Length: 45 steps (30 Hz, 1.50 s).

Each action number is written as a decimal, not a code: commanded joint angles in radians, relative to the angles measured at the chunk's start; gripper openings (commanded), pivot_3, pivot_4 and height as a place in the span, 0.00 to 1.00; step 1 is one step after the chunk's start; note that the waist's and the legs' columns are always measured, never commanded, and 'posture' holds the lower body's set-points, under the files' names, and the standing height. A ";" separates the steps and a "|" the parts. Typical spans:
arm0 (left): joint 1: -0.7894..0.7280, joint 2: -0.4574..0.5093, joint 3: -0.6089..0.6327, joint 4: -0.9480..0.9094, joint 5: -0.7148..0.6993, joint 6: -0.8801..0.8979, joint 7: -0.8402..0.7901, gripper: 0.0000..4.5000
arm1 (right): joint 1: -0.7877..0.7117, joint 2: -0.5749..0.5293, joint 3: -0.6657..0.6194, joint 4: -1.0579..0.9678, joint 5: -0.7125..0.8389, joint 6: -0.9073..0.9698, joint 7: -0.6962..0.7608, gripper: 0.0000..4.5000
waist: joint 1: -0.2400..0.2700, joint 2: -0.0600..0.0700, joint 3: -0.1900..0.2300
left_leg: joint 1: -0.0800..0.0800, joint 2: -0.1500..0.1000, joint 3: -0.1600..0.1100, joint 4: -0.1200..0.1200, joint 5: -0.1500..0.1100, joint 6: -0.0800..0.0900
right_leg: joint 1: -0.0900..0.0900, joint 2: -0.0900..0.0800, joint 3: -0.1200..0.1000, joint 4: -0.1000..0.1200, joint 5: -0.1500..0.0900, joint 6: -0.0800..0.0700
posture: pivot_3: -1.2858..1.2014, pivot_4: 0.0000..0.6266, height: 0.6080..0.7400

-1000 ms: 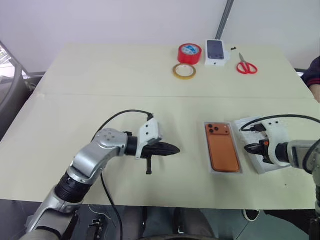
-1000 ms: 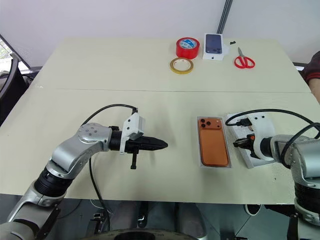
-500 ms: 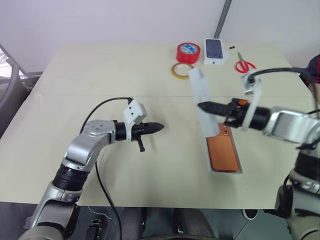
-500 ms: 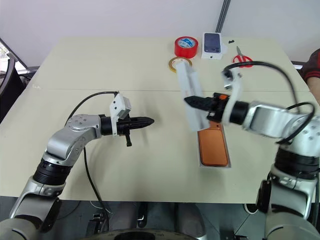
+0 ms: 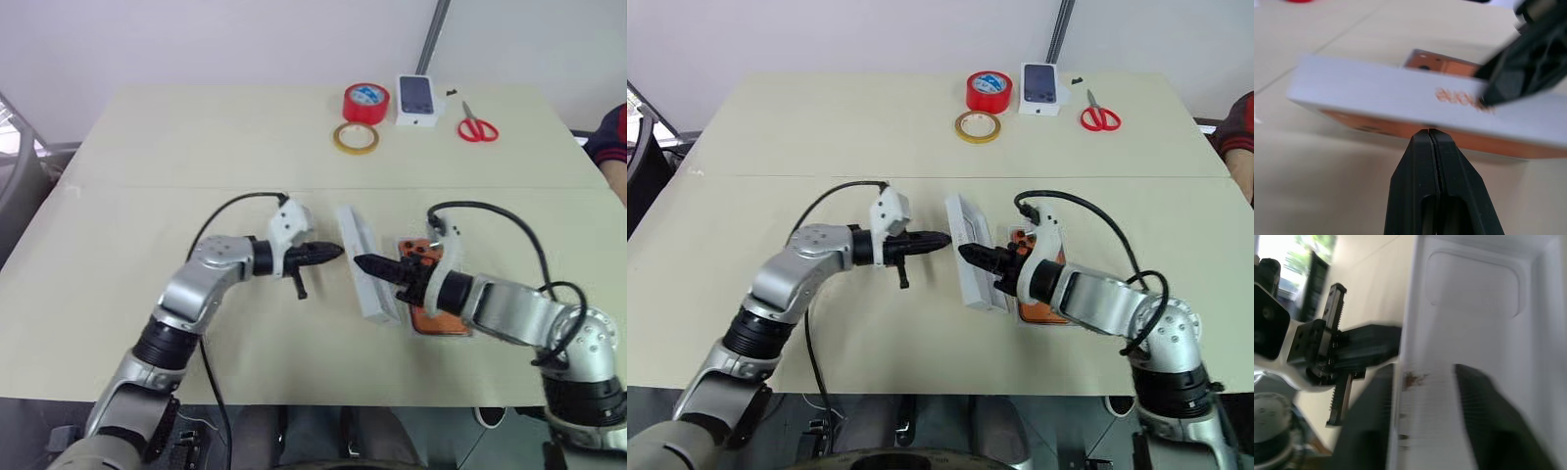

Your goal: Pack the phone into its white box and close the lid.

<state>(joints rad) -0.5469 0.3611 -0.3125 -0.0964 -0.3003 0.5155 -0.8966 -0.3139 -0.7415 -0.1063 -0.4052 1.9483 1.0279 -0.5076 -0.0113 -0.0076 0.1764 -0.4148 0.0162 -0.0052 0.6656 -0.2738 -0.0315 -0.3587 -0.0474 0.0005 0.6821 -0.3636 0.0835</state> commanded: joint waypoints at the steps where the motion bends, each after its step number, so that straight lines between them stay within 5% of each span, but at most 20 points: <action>1: -0.050 -0.057 -0.037 0.016 0.028 -0.007 0.026 0.00 | -0.086 -0.144 -0.022 -0.024 0.024 0.035 0.103 0.74 | 0.000 0.000 0.000 | 0.000 0.000 0.000 0.000 0.000 0.000 | 0.000 0.001 0.000 0.000 0.000 0.000 | 0.52 0.24 1.00; 5: -0.096 -0.146 -0.060 0.074 0.047 -0.010 0.057 0.00 | -0.116 -0.302 -0.028 0.008 -0.018 0.060 0.160 0.74 | 0.003 -0.001 0.000 | -0.001 0.001 -0.001 0.000 0.000 0.000 | 0.000 0.001 0.000 -0.001 0.000 0.000 | 0.52 0.24 1.00; 7: -0.127 -0.202 -0.090 0.124 0.062 -0.010 0.066 0.00 | -0.103 -0.368 -0.035 0.018 -0.173 0.084 0.240 0.74 | 0.003 -0.001 0.000 | -0.001 0.000 -0.001 0.000 0.000 0.000 | 0.000 0.001 0.000 -0.001 0.000 0.000 | 0.52 0.24 1.00; 14: -0.151 -0.269 -0.077 0.162 0.059 0.006 0.071 0.00 | -0.032 -0.467 -0.017 -0.026 -0.592 0.070 0.465 0.02 | 0.003 0.000 0.000 | -0.001 0.000 -0.001 0.000 0.000 0.000 | 0.000 0.001 0.000 -0.001 0.000 0.000 | 0.52 0.24 1.00; 20: -0.139 -0.230 0.044 0.127 0.010 0.101 0.121 0.00 | 0.047 -0.526 0.086 -0.098 -1.015 -0.064 0.634 0.02 | 0.001 0.000 -0.001 | 0.000 0.001 -0.001 0.000 0.000 0.000 | 0.000 0.001 0.000 -0.001 0.000 0.000 | 0.52 0.24 1.00; 25: -0.127 -0.139 0.020 0.139 0.071 0.105 0.129 0.00 | 0.051 -0.481 0.146 -0.092 -1.174 -0.090 0.728 0.02 | 0.002 0.000 -0.001 | 0.000 0.000 -0.001 0.000 0.000 -0.001 | 0.000 0.001 0.000 -0.001 0.000 0.000 | 0.52 0.24 1.00; 35: -0.150 -0.144 -0.121 0.186 0.132 0.079 0.054 0.00 | 0.016 -0.381 0.198 -0.083 -1.344 -0.072 0.857 0.02 | 0.025 0.000 0.000 | 0.000 0.000 -0.001 0.000 0.001 -0.001 | 0.000 0.000 0.000 -0.001 0.000 0.000 | 0.52 0.24 1.00; 45: -0.169 -0.195 -0.161 0.196 0.134 0.064 -0.005 0.00 | 0.097 -0.371 0.118 -0.142 -1.402 -0.030 0.932 0.02 | 0.024 0.000 -0.001 | 0.000 0.000 -0.001 0.000 0.001 -0.001 | 0.000 0.000 0.000 0.000 0.000 0.000 | 0.52 0.24 1.00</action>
<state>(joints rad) -0.7018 0.1840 -0.4590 0.1248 -0.1638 0.6021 -0.8912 -0.2214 -1.1161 0.0533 -0.5020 0.5525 0.9974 0.4067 0.0122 -0.0076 0.1759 -0.4146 0.0161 -0.0062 0.6659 -0.2732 -0.0324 -0.3582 -0.0470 0.0005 0.6817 -0.3637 0.0834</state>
